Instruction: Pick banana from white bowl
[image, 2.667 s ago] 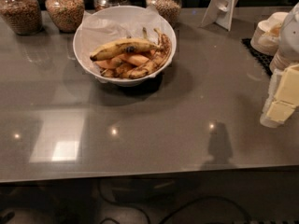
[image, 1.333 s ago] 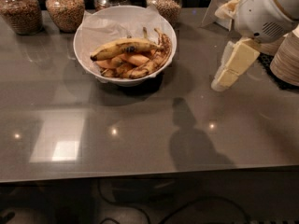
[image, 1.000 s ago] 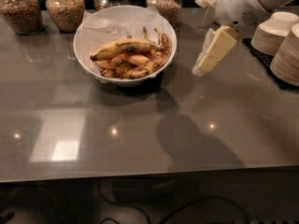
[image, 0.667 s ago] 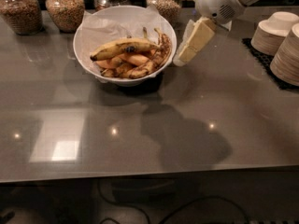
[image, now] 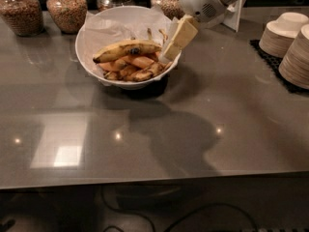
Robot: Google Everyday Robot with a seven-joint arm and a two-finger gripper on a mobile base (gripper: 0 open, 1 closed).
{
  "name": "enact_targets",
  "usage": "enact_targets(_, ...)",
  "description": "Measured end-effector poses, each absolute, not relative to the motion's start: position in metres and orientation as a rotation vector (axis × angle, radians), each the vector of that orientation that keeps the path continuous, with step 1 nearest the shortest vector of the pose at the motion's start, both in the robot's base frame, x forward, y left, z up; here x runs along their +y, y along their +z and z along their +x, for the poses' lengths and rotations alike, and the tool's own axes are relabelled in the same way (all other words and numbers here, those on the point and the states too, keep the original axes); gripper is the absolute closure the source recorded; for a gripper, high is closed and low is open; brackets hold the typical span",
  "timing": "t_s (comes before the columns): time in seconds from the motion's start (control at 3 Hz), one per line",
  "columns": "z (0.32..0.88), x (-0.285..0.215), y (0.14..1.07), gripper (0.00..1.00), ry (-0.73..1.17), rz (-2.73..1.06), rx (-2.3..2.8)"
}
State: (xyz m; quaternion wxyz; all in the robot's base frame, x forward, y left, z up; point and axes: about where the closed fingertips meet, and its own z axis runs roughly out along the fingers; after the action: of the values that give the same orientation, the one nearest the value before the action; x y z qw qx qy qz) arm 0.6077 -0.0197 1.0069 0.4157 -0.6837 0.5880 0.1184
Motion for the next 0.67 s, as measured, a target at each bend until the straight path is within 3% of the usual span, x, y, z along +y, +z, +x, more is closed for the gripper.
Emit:
enact_targets(0.33,0.625,-0.007,0.998,0.00,0.310,-1.729,1.454)
enact_targets(0.67,0.639,0.008,0.984,0.19,0.334,-1.762,1.437)
